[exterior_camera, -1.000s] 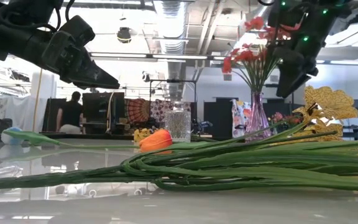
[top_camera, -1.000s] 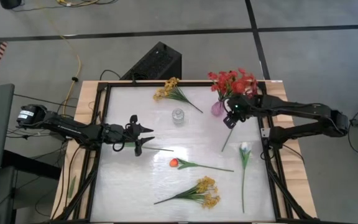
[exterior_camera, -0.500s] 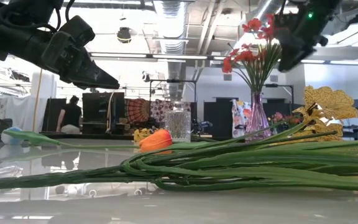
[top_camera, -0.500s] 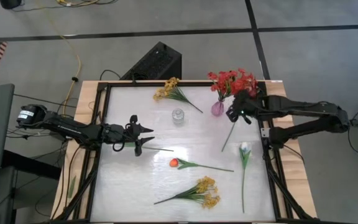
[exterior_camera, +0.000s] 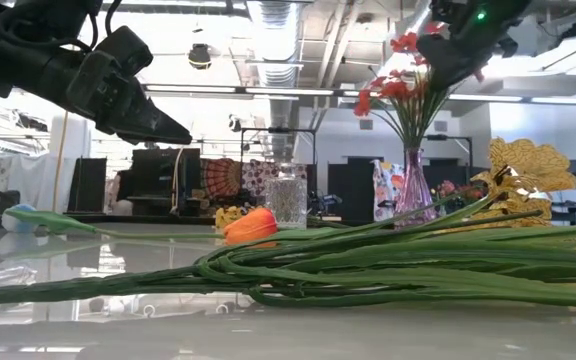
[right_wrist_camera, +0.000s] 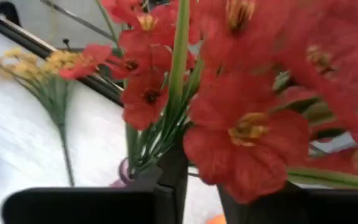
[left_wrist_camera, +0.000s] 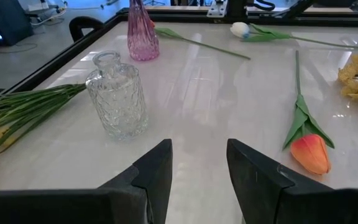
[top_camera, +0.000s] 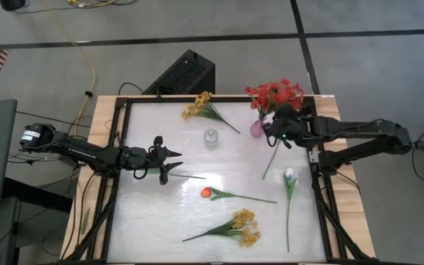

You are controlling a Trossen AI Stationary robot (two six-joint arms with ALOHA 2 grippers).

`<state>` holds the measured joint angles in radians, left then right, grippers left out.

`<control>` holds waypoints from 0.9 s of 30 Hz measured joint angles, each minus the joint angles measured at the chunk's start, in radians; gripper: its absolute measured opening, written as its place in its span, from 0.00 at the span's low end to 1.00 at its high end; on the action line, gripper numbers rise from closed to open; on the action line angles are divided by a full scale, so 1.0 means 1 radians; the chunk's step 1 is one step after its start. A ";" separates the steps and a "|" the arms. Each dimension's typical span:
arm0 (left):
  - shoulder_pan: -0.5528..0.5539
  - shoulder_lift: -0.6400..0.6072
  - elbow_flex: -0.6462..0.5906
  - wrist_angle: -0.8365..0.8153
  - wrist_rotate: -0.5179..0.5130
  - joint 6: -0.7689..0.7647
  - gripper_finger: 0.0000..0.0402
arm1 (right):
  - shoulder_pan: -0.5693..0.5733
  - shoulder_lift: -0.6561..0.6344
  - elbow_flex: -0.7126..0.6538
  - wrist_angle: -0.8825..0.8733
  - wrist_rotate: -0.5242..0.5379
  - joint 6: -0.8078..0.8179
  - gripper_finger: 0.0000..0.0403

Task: Sort flowers into vase by color
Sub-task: Put the red flower into the pink flower vase

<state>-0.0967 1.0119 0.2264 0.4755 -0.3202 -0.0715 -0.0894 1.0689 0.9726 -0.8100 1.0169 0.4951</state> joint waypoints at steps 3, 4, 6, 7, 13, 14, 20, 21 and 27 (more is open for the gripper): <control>0.000 0.000 0.000 0.000 0.000 0.000 0.36 | -0.023 0.021 0.001 0.024 -0.016 -0.023 0.13; 0.000 0.000 0.000 0.001 0.000 0.000 0.36 | -0.030 0.031 0.001 0.026 -0.025 -0.030 0.10; 0.000 0.000 0.000 0.001 0.000 0.000 0.36 | -0.041 0.058 0.000 0.042 -0.042 -0.049 0.04; 0.000 0.000 0.000 0.000 0.000 0.000 0.36 | -0.046 0.073 0.000 0.049 -0.049 -0.058 0.04; 0.000 0.000 0.000 0.000 0.000 0.000 0.36 | -0.074 0.162 0.000 0.059 -0.079 -0.059 0.08; 0.000 0.000 0.000 0.000 0.000 0.000 0.36 | -0.078 0.170 0.000 0.060 -0.092 -0.059 0.08; 0.000 0.000 0.000 -0.014 0.000 0.000 0.36 | -0.074 0.172 0.014 0.038 -0.251 -0.101 0.05; 0.000 0.000 0.000 -0.017 0.000 0.000 0.36 | -0.073 0.165 0.026 0.027 -0.278 -0.100 0.07; 0.000 0.000 0.000 -0.016 0.000 0.000 0.36 | -0.050 0.099 0.117 -0.105 -0.365 -0.039 0.22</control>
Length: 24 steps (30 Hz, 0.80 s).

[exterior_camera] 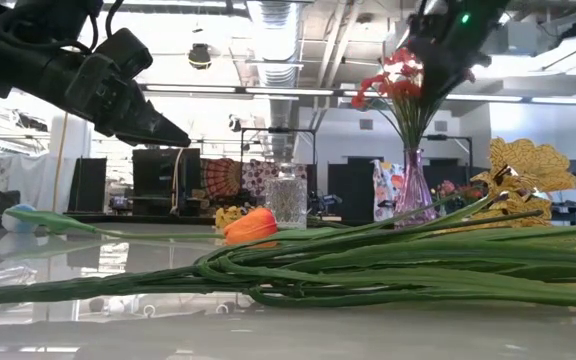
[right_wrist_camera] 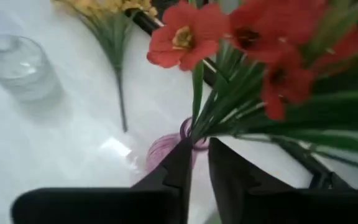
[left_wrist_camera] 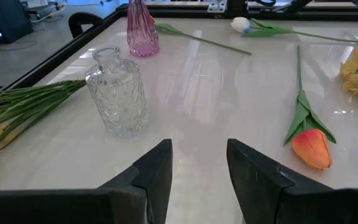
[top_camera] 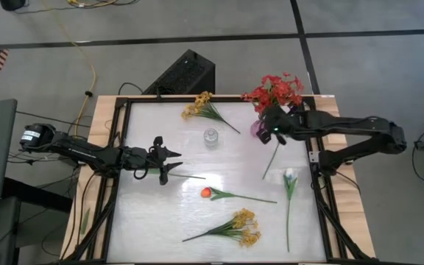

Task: Sort flowers into vase by color
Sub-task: Put the red flower into the pink flower vase, then put the right orange flower into the pink flower vase

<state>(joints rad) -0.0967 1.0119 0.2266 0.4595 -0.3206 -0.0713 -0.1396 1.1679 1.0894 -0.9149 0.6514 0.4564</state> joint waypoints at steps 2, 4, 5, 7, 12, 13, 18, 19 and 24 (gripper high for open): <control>0.000 0.000 0.000 0.000 0.000 0.000 0.36 | 0.009 -0.033 0.013 -0.053 -0.061 0.053 0.26; 0.000 0.000 0.000 0.000 0.000 0.000 0.36 | 0.020 -0.068 0.010 -0.103 -0.133 0.136 0.30; 0.000 0.000 0.000 0.000 0.000 0.000 0.36 | 0.029 -0.086 -0.002 -0.124 -0.164 0.186 0.32; 0.000 0.000 0.000 -0.002 0.000 0.000 0.36 | 0.058 -0.113 -0.040 -0.168 -0.202 0.294 0.36; 0.000 0.000 0.000 -0.006 0.000 -0.001 0.36 | 0.150 -0.136 -0.195 -0.195 -0.231 0.527 0.41; 0.000 0.000 0.000 -0.006 0.000 -0.002 0.36 | 0.161 -0.133 -0.227 -0.194 -0.236 0.561 0.42; 0.000 0.000 0.000 -0.005 0.000 -0.016 0.36 | 0.156 -0.111 -0.366 -0.166 -0.235 0.678 0.41; 0.000 0.000 0.000 -0.002 0.000 -0.019 0.36 | 0.146 -0.105 -0.385 -0.153 -0.235 0.691 0.41; 0.000 0.000 0.000 0.001 0.002 -0.021 0.36 | 0.089 -0.096 -0.478 -0.043 -0.234 0.715 0.40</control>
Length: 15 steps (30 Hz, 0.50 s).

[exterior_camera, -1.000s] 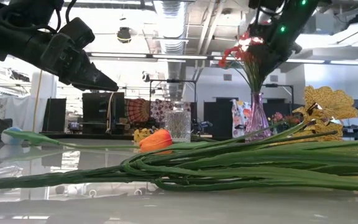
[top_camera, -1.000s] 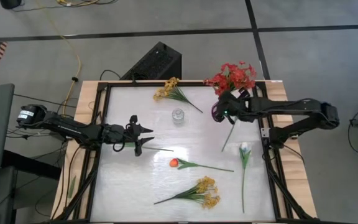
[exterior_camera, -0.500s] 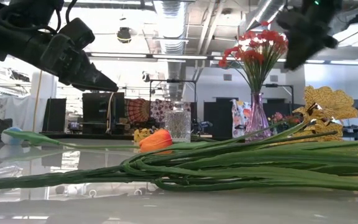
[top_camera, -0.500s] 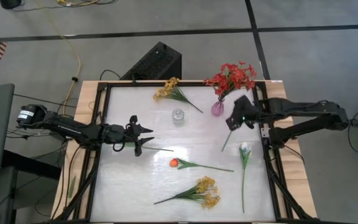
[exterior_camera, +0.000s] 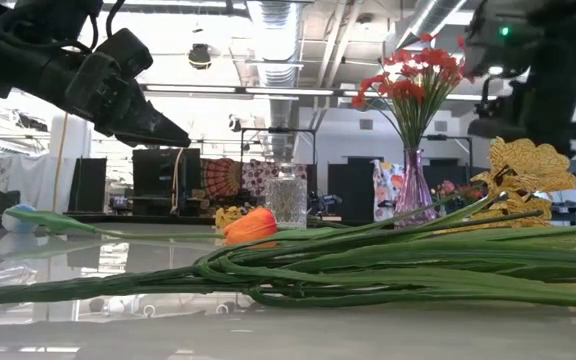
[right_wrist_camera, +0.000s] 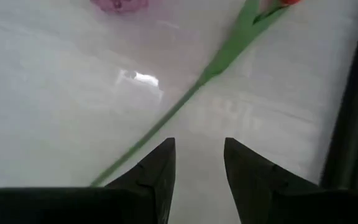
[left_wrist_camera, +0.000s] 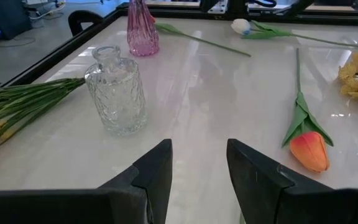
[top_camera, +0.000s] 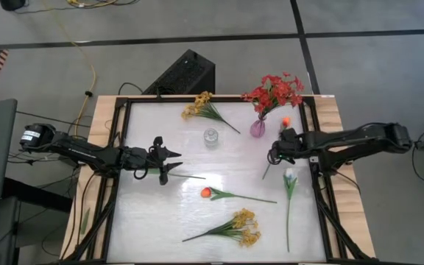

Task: Sort flowers into vase by color
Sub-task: Put the right orange flower into the pink flower vase

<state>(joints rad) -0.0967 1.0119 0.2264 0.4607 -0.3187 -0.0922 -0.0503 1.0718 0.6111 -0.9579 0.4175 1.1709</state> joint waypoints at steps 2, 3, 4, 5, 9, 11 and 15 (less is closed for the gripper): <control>0.000 0.000 0.000 0.000 0.000 -0.001 0.36 | -0.029 0.002 -0.026 0.053 0.000 0.000 0.41; 0.000 0.000 0.000 0.000 0.000 -0.002 0.36 | -0.046 0.005 -0.036 0.081 0.000 0.000 0.42; 0.000 0.000 0.000 0.001 0.000 -0.002 0.36 | -0.061 0.009 -0.045 0.112 0.000 -0.001 0.43; 0.000 0.000 0.000 0.000 0.000 -0.002 0.36 | -0.076 0.012 -0.055 0.137 0.000 -0.007 0.44; 0.000 0.000 0.000 0.000 0.001 -0.002 0.36 | -0.133 0.045 -0.073 0.191 0.000 -0.050 0.48; 0.000 0.000 0.000 0.001 0.001 -0.002 0.36 | -0.157 0.071 -0.074 0.189 0.000 -0.051 0.50; 0.000 0.000 0.000 -0.002 0.002 0.001 0.36 | -0.189 0.135 -0.074 0.210 0.000 -0.053 0.52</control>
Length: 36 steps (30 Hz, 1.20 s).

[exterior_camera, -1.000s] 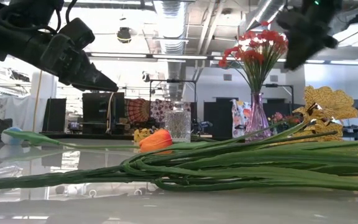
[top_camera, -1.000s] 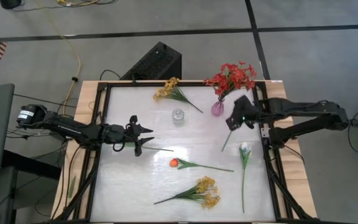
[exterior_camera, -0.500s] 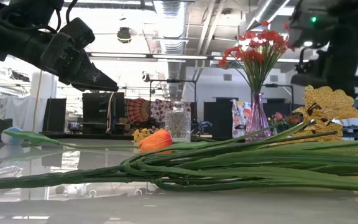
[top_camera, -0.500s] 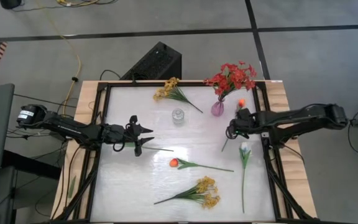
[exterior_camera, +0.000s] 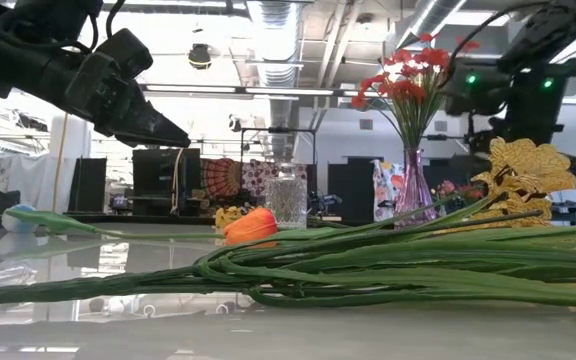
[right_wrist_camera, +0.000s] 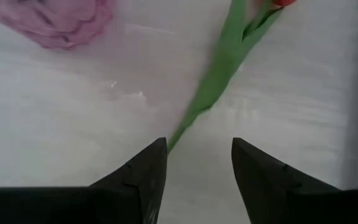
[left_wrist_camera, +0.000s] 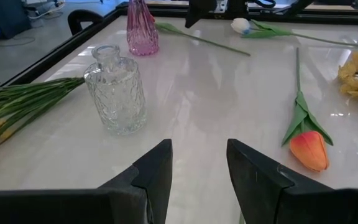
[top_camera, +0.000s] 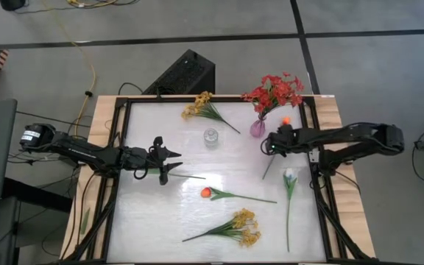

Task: Sort flowers into vase by color
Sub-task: Put the right orange flower into the pink flower vase

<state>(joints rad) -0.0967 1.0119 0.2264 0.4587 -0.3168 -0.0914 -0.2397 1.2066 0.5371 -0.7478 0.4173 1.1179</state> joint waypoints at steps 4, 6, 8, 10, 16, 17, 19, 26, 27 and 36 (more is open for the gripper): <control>0.000 0.000 0.000 -0.001 0.000 0.000 0.36 | -0.013 0.081 0.000 0.072 0.000 -0.002 0.51; 0.000 0.000 0.000 -0.001 0.000 0.000 0.36 | -0.013 0.124 0.000 0.103 0.000 -0.001 0.51; 0.000 0.000 0.000 -0.002 0.000 0.000 0.36 | -0.018 0.163 0.004 0.133 0.000 -0.001 0.50; 0.000 0.000 0.000 -0.004 0.001 0.000 0.36 | -0.024 0.197 0.005 0.144 -0.001 -0.007 0.50; 0.000 0.000 0.000 -0.007 0.000 0.001 0.36 | -0.029 0.224 0.009 0.136 -0.011 -0.020 0.36; 0.000 0.000 0.000 -0.007 0.000 0.001 0.36 | -0.029 0.214 0.008 0.121 -0.019 -0.007 0.31; 0.000 0.000 0.000 -0.007 0.000 0.001 0.36 | -0.030 0.190 0.006 0.094 -0.027 0.019 0.20; 0.000 0.000 0.000 -0.015 0.000 0.000 0.36 | -0.017 0.034 -0.005 -0.104 -0.043 0.075 0.06; 0.000 0.000 0.000 -0.020 0.000 0.000 0.36 | -0.009 0.000 -0.004 -0.140 -0.026 0.098 0.06; 0.000 0.000 0.000 -0.035 0.000 -0.003 0.36 | 0.161 -0.323 0.003 -0.296 0.273 0.312 0.04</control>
<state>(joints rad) -0.0967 1.0119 0.2264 0.4233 -0.3172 -0.0940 -0.0783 0.8837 0.5397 -1.0434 0.6898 1.4303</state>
